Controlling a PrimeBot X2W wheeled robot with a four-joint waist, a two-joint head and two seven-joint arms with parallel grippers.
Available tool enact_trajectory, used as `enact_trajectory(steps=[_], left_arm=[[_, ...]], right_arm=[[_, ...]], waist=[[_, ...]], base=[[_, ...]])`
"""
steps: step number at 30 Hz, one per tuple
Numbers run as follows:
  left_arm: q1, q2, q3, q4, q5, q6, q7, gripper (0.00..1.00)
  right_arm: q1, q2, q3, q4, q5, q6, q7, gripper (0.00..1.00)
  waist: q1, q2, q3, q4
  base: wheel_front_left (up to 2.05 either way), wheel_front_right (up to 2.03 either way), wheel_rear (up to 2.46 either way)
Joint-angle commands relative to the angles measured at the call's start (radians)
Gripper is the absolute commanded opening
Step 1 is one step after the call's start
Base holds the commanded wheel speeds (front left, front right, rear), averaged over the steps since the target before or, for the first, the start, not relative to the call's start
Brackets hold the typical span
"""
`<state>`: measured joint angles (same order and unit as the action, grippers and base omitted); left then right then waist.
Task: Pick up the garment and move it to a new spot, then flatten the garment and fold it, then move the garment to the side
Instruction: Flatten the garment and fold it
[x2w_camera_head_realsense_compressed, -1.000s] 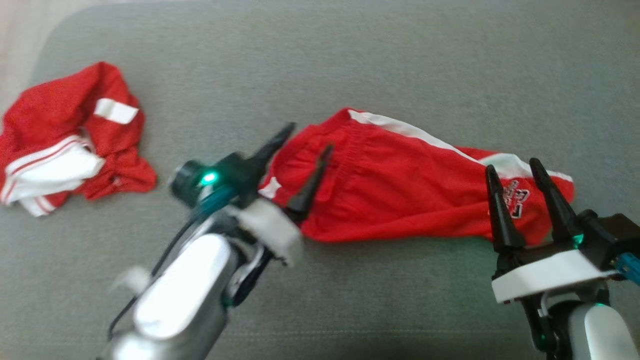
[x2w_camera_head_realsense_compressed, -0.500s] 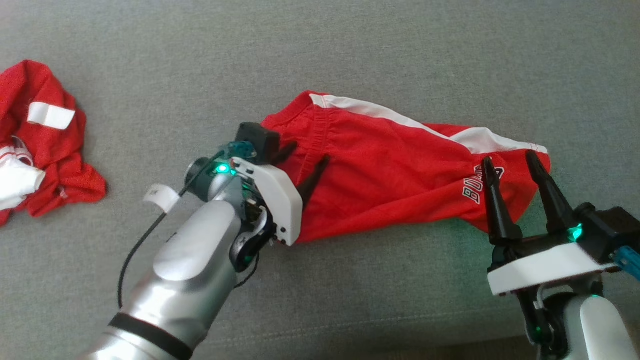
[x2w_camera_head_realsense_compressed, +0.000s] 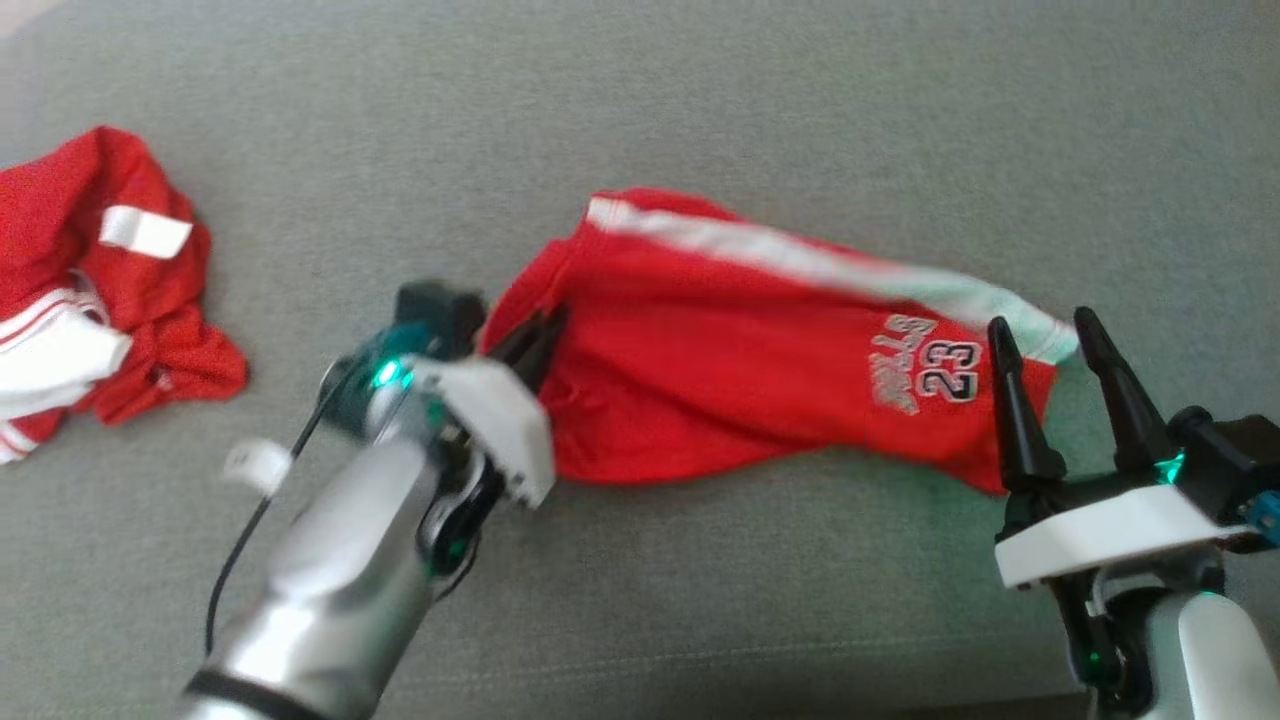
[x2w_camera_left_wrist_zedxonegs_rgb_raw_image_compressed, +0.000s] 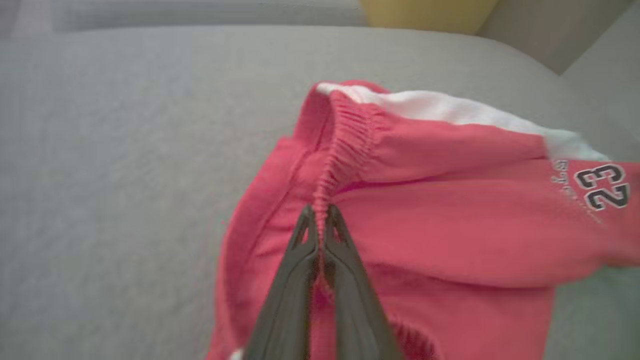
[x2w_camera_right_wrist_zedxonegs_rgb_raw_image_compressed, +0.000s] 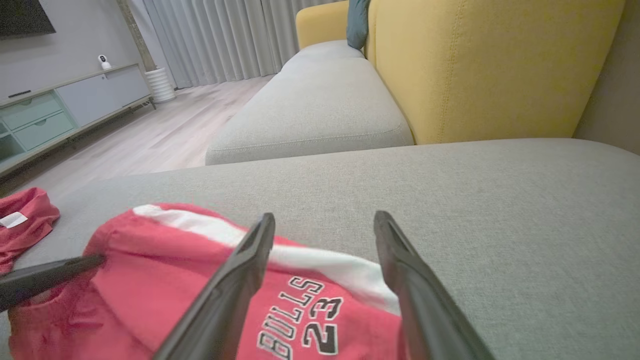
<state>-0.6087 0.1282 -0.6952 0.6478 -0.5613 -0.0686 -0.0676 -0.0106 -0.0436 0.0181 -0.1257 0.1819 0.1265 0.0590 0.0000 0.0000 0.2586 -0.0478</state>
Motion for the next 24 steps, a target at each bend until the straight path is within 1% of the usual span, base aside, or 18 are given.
enact_trajectory(steps=[1, 8, 11, 12, 14, 15, 16, 18, 20, 24], left_arm=[[0.004, 0.035, 0.038, -0.028, -0.004, 0.013, -0.014, 0.00], [0.140, 0.083, 0.083, -0.107, -0.046, 0.086, -0.028, 0.00], [0.193, 0.093, 0.092, -0.153, -0.060, 0.114, -0.023, 0.00], [0.222, 0.094, 0.095, -0.182, -0.067, 0.130, -0.023, 0.00], [0.250, 0.091, 0.102, -0.209, -0.079, 0.147, -0.025, 0.00], [0.262, 0.092, 0.108, -0.222, -0.081, 0.159, -0.032, 0.40], [0.275, 0.093, 0.111, -0.234, -0.082, 0.167, -0.040, 1.00], [0.299, 0.096, 0.120, -0.268, -0.079, 0.186, -0.070, 1.00], [0.321, 0.106, 0.129, -0.309, -0.058, 0.213, -0.114, 1.00], [0.358, 0.146, 0.157, -0.407, 0.010, 0.278, -0.173, 1.00]], right_arm=[[-0.015, -0.007, 0.016, -0.033, -0.006, 0.004, 0.003, 1.00], [0.000, -0.007, -0.006, -0.030, -0.013, 0.004, 0.029, 1.00], [0.000, -0.007, -0.015, -0.030, -0.016, 0.004, 0.039, 1.00], [-0.001, -0.007, -0.024, -0.033, -0.020, 0.004, 0.044, 1.00], [0.001, -0.007, -0.033, -0.034, -0.026, 0.004, 0.047, 1.00], [0.001, -0.007, -0.036, -0.034, -0.028, 0.004, 0.049, 1.00], [0.001, -0.007, -0.036, -0.034, -0.033, 0.004, 0.051, 1.00], [0.005, -0.007, -0.030, -0.039, -0.044, 0.004, 0.055, 1.00], [0.012, -0.007, -0.025, -0.043, -0.047, 0.004, 0.059, 1.00], [0.037, -0.007, -0.006, -0.060, -0.052, 0.004, 0.065, 1.00]], waist=[[0.0000, 0.0000, -0.010, 0.014], [0.0000, 0.0000, -0.037, 0.057], [0.0000, 0.0000, -0.044, 0.068], [0.0000, 0.0000, -0.049, 0.074], [0.0000, 0.0000, -0.057, 0.080], [0.0000, 0.0000, -0.061, 0.083], [0.0000, 0.0000, -0.065, 0.086], [0.0000, 0.0000, -0.076, 0.091], [0.0000, 0.0000, -0.087, 0.097], [0.0000, 0.0000, -0.108, 0.107]], base=[[0.00, 0.00, 0.00], [0.00, 0.00, 0.00], [0.00, 0.00, 0.00], [0.00, 0.00, 0.00], [0.00, 0.00, 0.00], [0.00, 0.00, 0.00], [0.00, 0.00, 0.00], [0.00, 0.00, 0.00], [0.00, 0.00, 0.00], [0.00, 0.00, 0.00]])
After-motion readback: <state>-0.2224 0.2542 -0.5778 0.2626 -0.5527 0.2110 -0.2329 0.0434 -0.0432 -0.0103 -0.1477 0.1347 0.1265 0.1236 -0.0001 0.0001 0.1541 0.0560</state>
